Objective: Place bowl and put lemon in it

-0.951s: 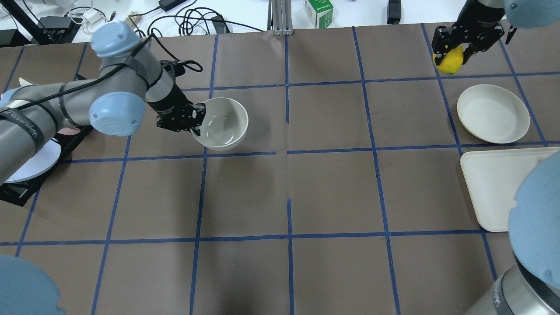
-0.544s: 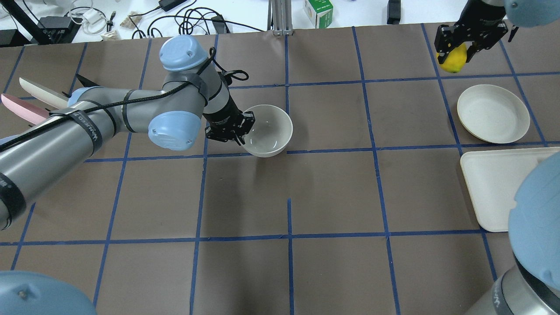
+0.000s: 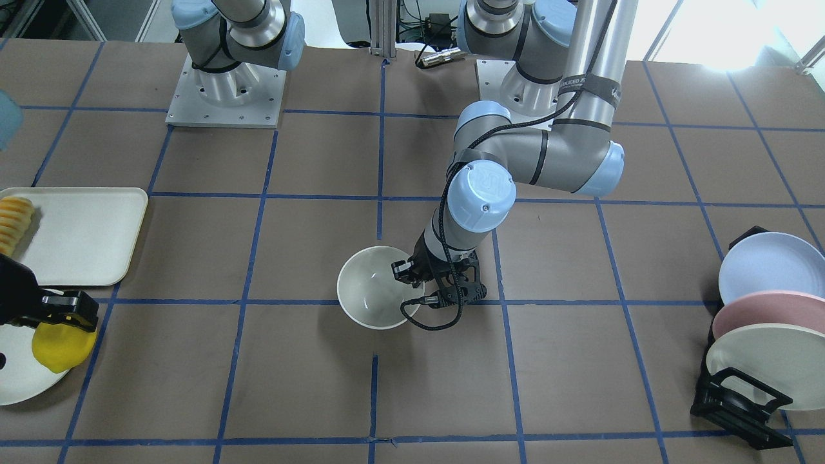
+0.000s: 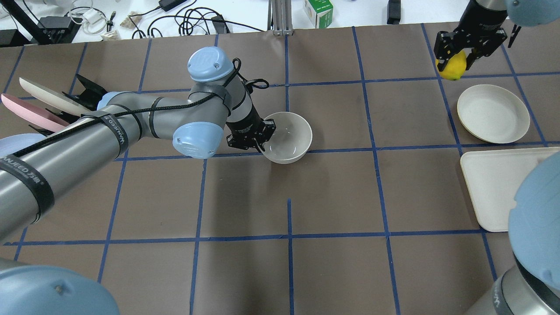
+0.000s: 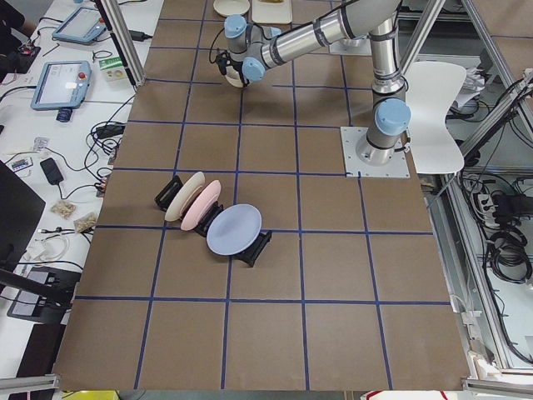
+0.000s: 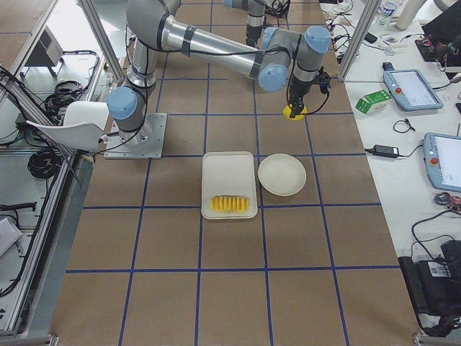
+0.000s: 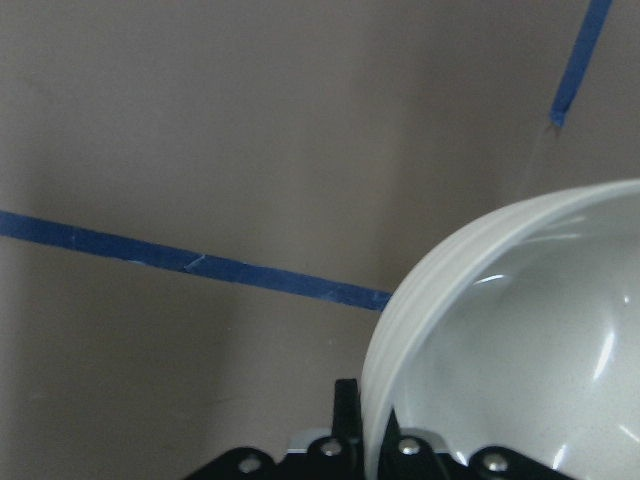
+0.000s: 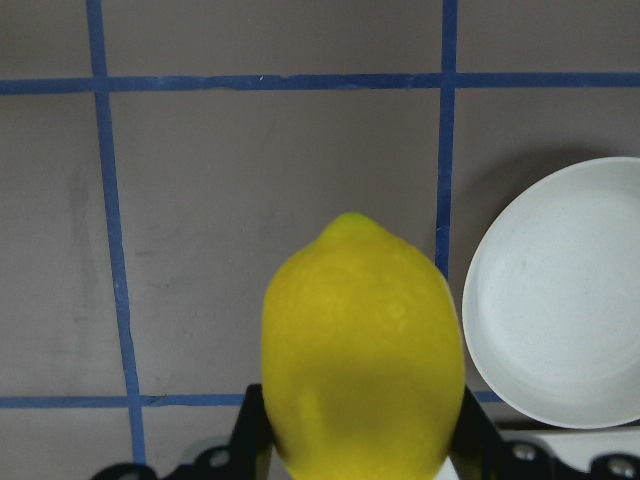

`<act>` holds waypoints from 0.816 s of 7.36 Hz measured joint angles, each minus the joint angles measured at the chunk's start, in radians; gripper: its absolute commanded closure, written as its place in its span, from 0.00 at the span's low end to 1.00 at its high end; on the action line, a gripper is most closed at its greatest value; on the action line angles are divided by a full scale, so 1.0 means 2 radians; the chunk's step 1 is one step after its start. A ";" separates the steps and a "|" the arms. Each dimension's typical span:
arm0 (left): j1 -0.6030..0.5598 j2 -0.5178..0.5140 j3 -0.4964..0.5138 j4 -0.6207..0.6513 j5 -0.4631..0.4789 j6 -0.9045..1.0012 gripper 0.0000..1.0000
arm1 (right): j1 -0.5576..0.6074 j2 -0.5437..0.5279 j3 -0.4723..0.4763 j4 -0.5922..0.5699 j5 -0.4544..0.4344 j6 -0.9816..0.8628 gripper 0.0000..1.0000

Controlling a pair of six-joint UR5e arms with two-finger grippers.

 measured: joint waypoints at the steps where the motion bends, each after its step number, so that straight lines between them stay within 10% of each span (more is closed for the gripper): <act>1: 0.000 -0.006 0.000 0.015 0.001 0.002 0.00 | 0.001 -0.002 -0.001 0.011 -0.001 0.007 1.00; 6: 0.022 0.049 0.051 -0.069 0.043 0.094 0.00 | 0.047 -0.009 -0.002 -0.008 -0.004 0.025 1.00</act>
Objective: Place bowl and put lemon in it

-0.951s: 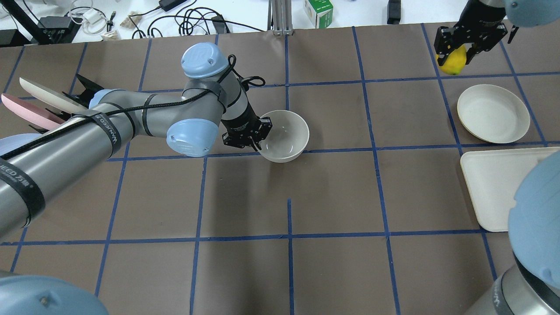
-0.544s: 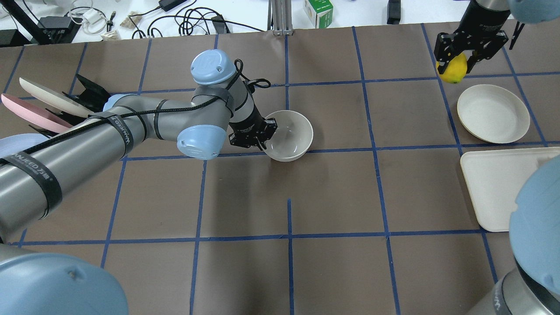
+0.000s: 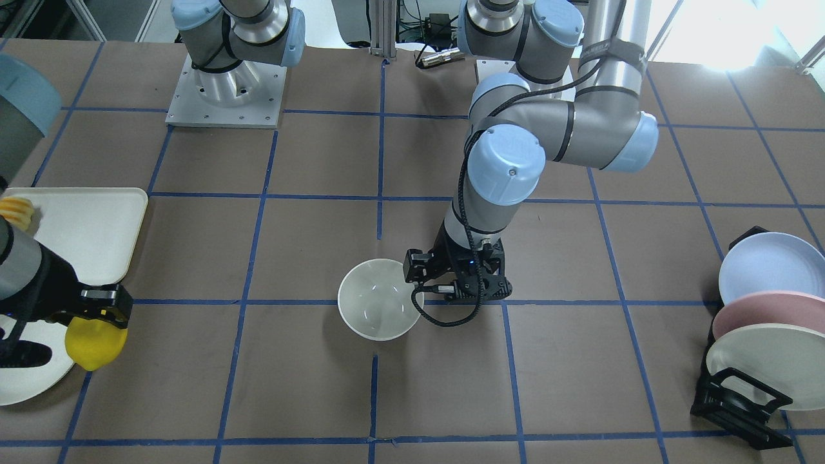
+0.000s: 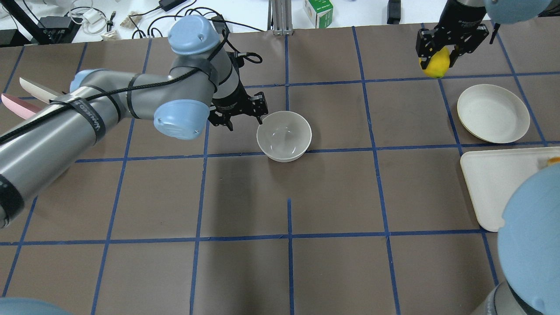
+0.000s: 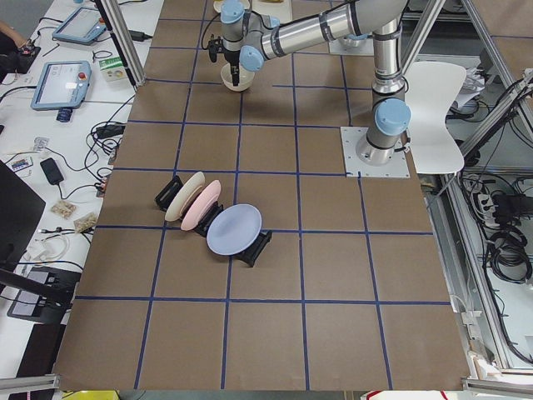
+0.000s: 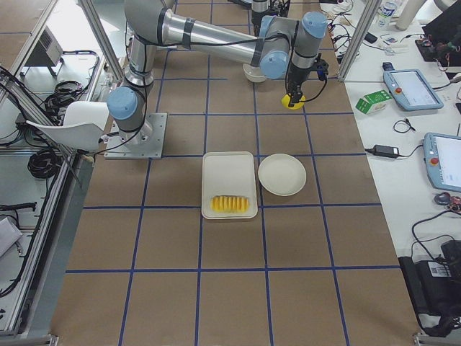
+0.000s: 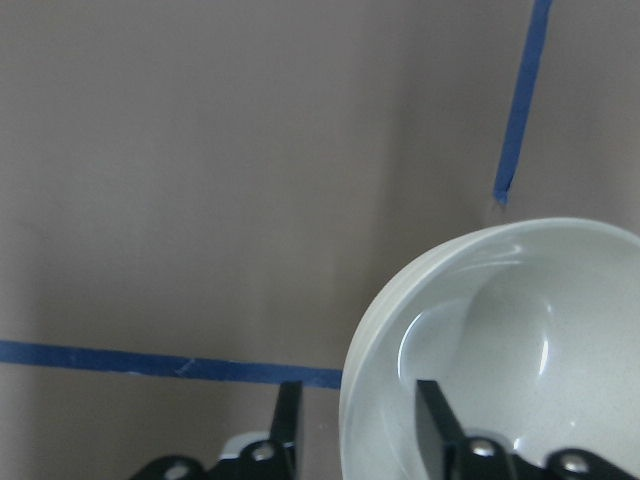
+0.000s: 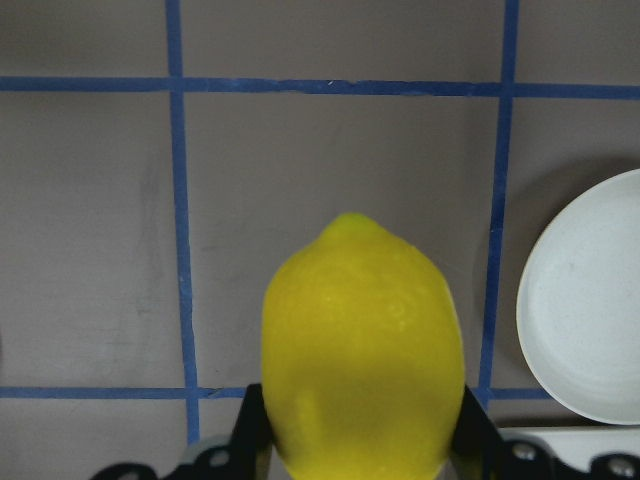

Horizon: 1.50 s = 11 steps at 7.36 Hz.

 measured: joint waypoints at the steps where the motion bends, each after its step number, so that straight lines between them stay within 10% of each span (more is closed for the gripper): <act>1: 0.017 0.022 0.023 -0.065 0.009 0.024 0.00 | 0.024 0.000 0.000 -0.003 0.001 0.001 1.00; 4: 0.066 0.090 0.045 -0.189 0.054 0.111 0.00 | 0.088 0.012 0.004 -0.006 0.006 0.034 1.00; 11: 0.084 0.167 0.048 -0.242 0.062 0.134 0.00 | 0.237 0.039 0.059 -0.089 0.032 0.167 1.00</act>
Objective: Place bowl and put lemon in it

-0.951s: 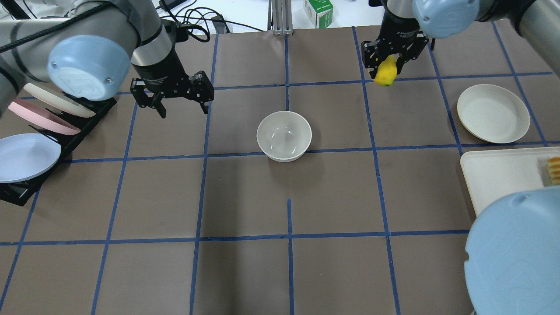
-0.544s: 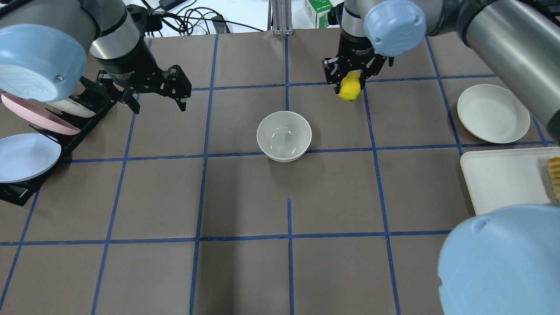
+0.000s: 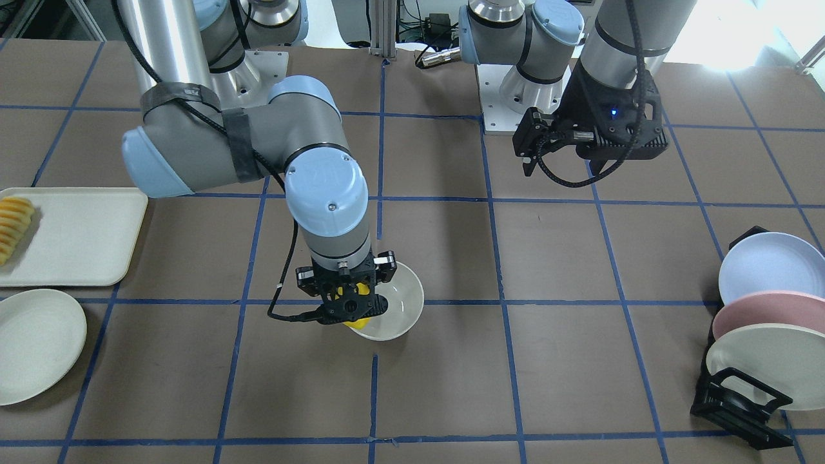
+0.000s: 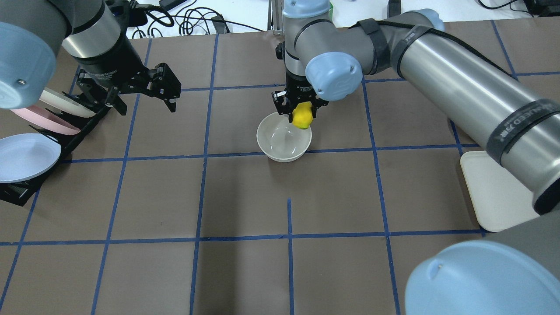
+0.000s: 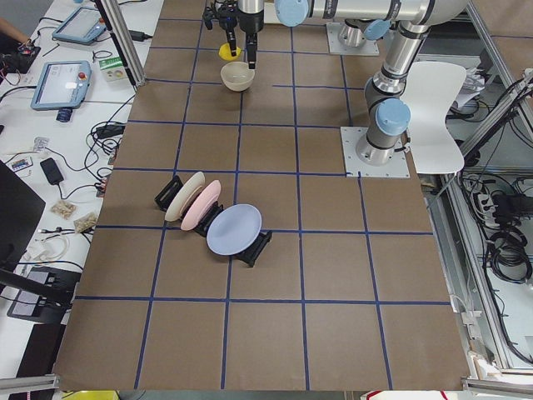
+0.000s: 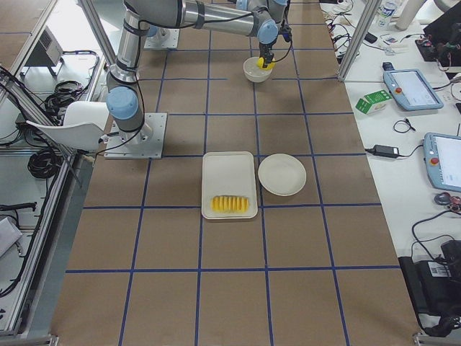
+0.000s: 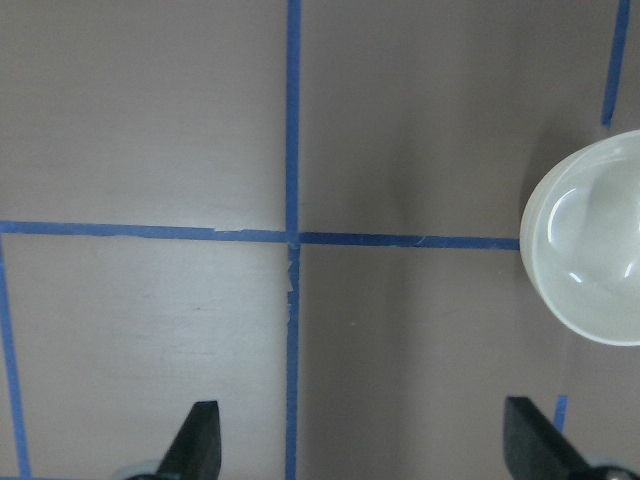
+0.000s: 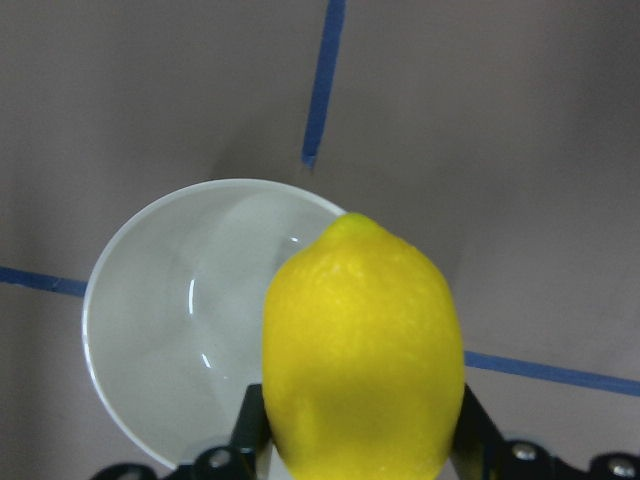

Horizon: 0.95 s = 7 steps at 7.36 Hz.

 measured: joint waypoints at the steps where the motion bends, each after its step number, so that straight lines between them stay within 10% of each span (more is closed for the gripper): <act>1: -0.001 0.000 0.004 -0.009 0.001 0.000 0.00 | 0.009 0.001 0.013 -0.024 0.001 0.024 1.00; 7: -0.002 -0.002 0.001 -0.017 -0.005 -0.007 0.00 | 0.018 0.023 0.025 -0.043 0.003 0.118 0.94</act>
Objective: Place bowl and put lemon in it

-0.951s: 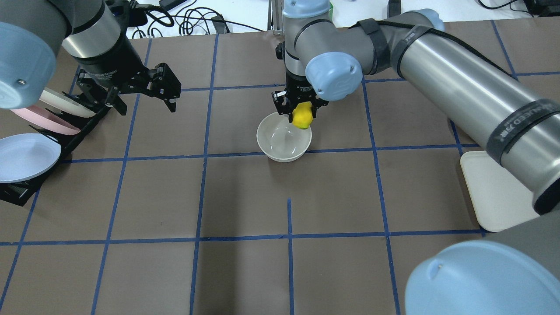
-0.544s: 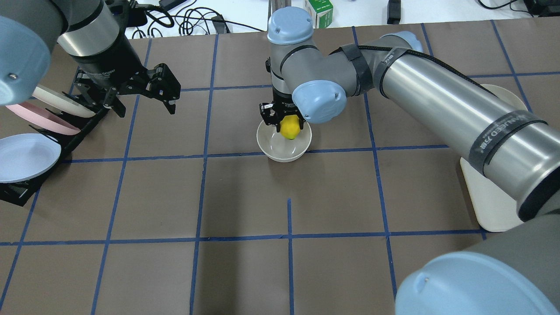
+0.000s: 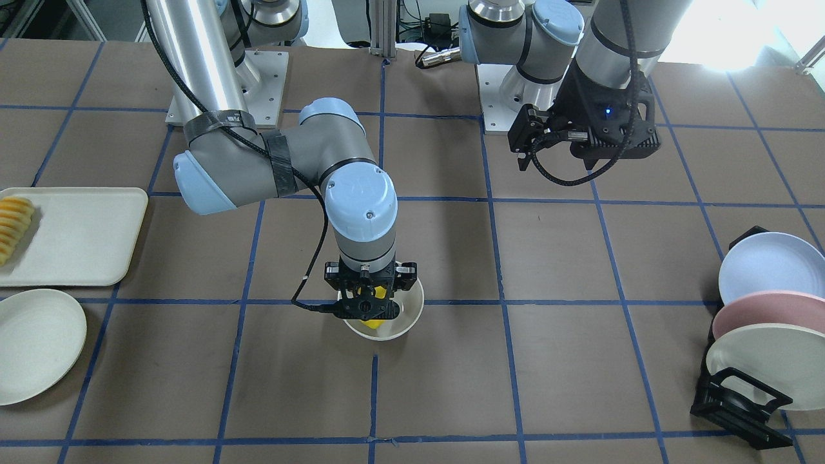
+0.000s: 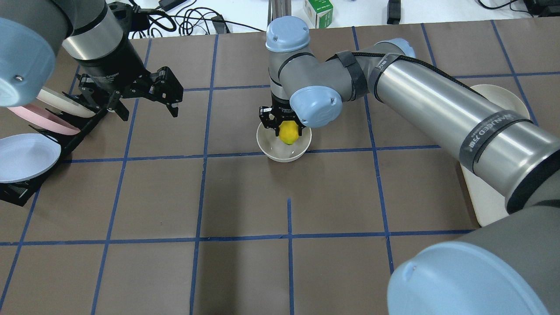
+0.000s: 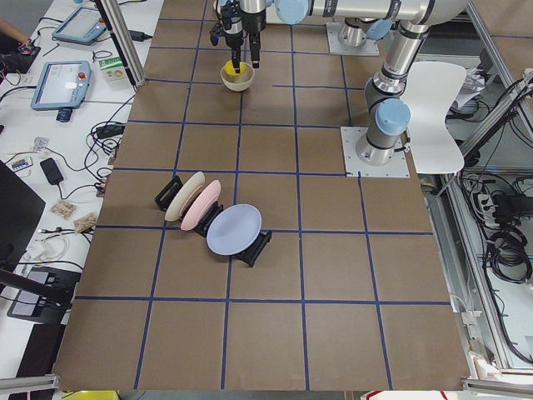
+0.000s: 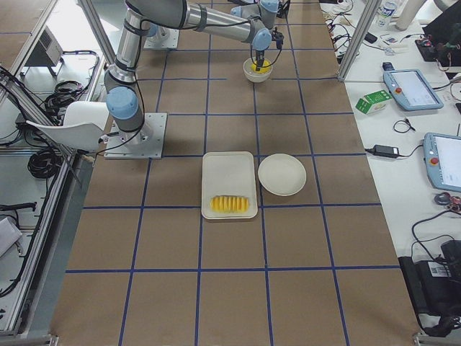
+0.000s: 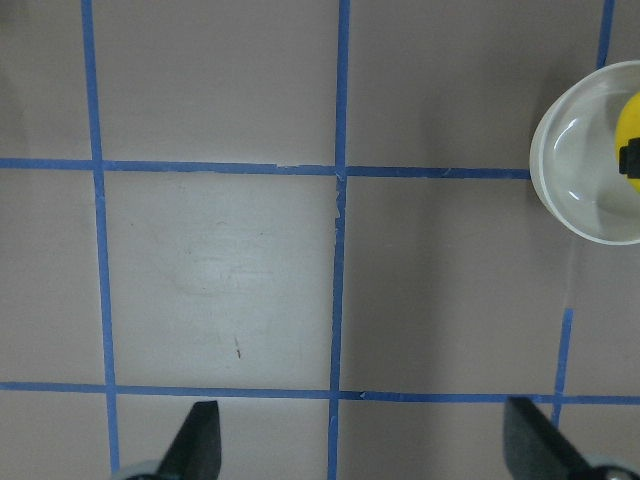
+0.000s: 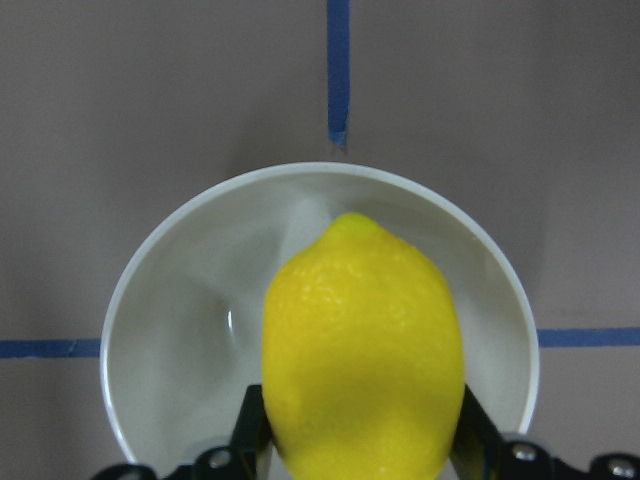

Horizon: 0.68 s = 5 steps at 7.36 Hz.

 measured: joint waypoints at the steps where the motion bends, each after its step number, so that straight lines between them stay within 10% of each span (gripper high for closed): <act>1: 0.000 0.001 0.000 0.000 0.000 0.000 0.00 | 0.000 0.006 0.000 0.000 0.000 0.003 0.94; 3: 0.001 0.001 -0.001 0.000 0.000 0.000 0.00 | 0.000 0.014 0.000 -0.006 0.011 0.005 0.89; 5: 0.002 0.001 -0.001 0.000 0.000 0.001 0.00 | 0.000 0.019 0.000 -0.016 0.034 0.006 0.64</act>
